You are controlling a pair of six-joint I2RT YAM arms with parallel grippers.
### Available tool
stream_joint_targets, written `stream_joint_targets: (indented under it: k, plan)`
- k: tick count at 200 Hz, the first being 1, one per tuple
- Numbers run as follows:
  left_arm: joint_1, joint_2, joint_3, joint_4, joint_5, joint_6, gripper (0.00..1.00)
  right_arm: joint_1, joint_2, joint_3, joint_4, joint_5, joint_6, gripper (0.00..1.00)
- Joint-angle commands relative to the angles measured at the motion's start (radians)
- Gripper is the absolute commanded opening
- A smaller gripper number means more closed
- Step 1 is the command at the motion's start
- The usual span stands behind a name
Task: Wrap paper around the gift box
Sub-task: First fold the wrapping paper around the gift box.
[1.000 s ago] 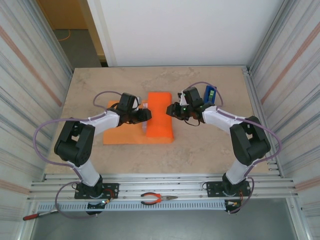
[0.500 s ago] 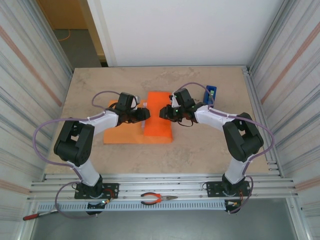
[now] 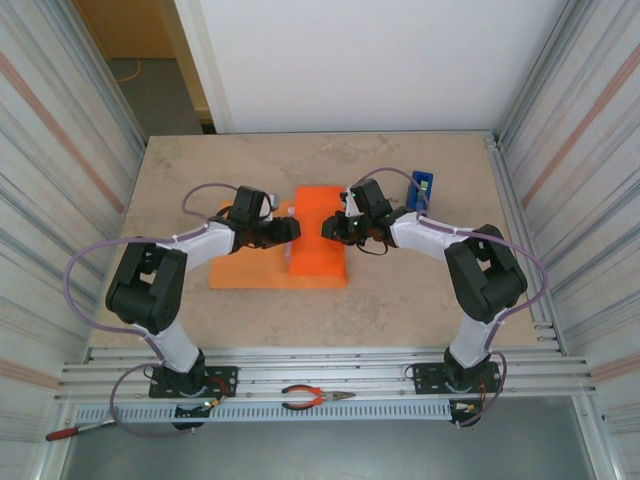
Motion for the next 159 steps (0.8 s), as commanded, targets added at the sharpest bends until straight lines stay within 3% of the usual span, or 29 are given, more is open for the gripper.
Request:
stream_joint_targets:
  k: [1, 65, 159]
  plan:
    - [0.04, -0.047, 0.054, -0.034, 0.018, 0.015, 0.62, -0.009, 0.0, -0.034, -0.024, 0.016, -0.014, 0.23]
    - [0.051, -0.005, 0.153, -0.073, 0.032, 0.0, 0.67, -0.009, 0.002, -0.045, -0.013, 0.014, -0.011, 0.22]
    - [-0.003, 0.059, 0.174, -0.124, -0.026, -0.015, 0.69, -0.01, 0.002, -0.054, -0.004, 0.015, -0.007, 0.21]
